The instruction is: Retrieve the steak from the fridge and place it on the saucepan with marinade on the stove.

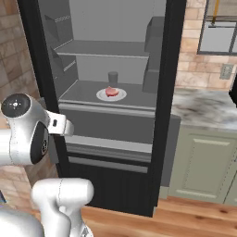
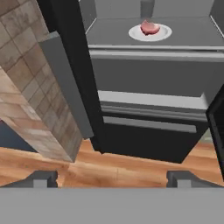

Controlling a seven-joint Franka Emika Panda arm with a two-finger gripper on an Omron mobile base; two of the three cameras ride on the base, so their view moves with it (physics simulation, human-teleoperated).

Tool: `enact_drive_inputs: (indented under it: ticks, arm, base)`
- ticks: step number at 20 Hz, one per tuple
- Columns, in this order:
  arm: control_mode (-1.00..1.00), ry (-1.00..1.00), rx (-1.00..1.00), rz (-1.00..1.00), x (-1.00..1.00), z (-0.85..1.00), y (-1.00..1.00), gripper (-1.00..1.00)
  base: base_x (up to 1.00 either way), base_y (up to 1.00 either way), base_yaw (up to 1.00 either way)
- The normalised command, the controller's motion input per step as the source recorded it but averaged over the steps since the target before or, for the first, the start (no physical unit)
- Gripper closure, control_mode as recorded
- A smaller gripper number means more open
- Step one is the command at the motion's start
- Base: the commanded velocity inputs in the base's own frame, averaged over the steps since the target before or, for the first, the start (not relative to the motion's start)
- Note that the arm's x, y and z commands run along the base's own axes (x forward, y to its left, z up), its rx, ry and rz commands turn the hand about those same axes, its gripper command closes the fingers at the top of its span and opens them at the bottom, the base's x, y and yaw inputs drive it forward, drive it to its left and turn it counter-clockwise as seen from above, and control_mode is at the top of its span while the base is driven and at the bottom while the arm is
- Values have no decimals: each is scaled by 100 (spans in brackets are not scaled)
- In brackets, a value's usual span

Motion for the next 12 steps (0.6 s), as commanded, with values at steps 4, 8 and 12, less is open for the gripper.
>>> enact_drive_inputs:
  ticks: [4,8,12]
  arm:
    - [-100,-37,-3,19,0,-13,-50,-100]
    - [-100,-50,0,17,0,-2,-3,-100]
    - [-100,-41,0,6,0,0,11,-100]
  base:
    - [0,0,0]
    - [0,0,0]
    - [0,0,0]
